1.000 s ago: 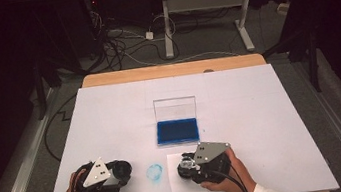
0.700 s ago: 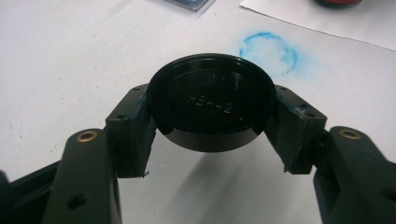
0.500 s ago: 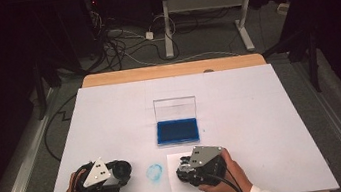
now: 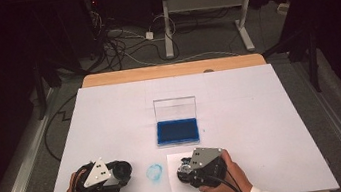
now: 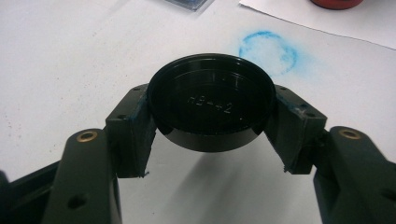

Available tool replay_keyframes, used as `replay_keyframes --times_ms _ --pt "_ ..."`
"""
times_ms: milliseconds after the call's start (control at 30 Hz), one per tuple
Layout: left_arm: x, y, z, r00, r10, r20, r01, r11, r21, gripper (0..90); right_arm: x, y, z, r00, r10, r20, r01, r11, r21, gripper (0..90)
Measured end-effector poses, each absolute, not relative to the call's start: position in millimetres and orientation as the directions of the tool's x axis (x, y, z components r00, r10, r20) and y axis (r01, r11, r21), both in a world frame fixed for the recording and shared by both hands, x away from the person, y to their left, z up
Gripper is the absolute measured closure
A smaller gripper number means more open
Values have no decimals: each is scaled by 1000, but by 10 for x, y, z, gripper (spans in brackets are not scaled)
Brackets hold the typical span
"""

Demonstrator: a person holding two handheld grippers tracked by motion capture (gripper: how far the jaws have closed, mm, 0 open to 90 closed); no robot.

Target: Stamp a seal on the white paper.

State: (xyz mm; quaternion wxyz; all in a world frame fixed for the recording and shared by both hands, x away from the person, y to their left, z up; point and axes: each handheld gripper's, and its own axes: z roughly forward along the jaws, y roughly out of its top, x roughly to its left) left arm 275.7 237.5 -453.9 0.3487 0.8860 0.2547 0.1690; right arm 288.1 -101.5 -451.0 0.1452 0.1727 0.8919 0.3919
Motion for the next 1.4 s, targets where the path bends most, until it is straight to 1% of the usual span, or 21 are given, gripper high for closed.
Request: replay_keyframes --times_ms 367,633,967,1267,1400 --pt "2750 2376 -4540 814 569 119 334 -625 705 363 2900 -1024 -4517 -900 422 -109 205 630 749 571" --pt "2760 2365 -4549 816 567 116 336 -628 702 363 2871 -986 -4502 -895 425 -137 196 650 734 571" --pt "2765 2344 -4559 819 562 115 336 -633 697 363 2896 -992 -4504 -896 426 -121 210 649 731 570" --pt "2755 2387 -4539 813 570 117 338 -625 703 363 2910 -1029 -4531 -900 425 -95 217 627 748 569" --pt "2754 2383 -4537 815 567 119 335 -628 702 363 2903 -1026 -4532 -900 425 -101 213 629 747 569"
